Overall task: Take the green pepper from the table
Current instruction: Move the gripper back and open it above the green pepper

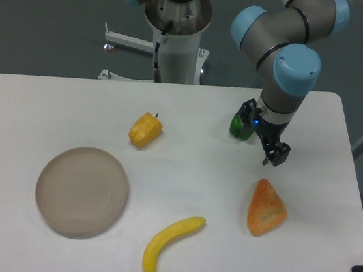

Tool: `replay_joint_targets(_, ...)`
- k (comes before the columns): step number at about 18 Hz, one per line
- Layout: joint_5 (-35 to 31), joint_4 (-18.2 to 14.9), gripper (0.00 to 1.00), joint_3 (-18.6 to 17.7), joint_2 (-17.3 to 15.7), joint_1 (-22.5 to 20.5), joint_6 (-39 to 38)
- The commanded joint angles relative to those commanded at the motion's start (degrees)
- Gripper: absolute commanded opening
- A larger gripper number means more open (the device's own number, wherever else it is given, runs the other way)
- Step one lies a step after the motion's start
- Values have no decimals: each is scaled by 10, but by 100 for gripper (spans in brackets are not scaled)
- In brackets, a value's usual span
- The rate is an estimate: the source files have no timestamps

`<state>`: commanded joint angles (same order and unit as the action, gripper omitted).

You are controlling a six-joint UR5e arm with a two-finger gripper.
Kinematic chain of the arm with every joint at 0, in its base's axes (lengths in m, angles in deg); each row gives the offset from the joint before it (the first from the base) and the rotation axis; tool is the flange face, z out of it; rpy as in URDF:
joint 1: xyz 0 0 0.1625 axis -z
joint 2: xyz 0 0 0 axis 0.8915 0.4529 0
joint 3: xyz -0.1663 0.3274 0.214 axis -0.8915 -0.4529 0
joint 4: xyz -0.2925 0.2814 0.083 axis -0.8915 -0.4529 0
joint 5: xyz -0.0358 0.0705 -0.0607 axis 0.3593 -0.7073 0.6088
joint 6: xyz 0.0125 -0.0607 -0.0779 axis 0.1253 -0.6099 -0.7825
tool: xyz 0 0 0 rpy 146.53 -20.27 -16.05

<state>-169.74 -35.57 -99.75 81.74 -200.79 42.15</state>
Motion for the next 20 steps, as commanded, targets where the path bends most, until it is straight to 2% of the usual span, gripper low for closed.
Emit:
replay_joint_targets(6, 1, -1, 100, -4, -4, -1, 0)
replay_joint_targets(8, 5, -5, 100, -13, -9, -16, 9)
replay_joint_targets(11, 5, 2, 100, -60, -44, -44, 10)
replay_joint_targets(14, 6, 4, 100, -95, -49, -69, 10)
replay_joint_targets(20, -4, 8, 100, -144, -64, -69, -35)
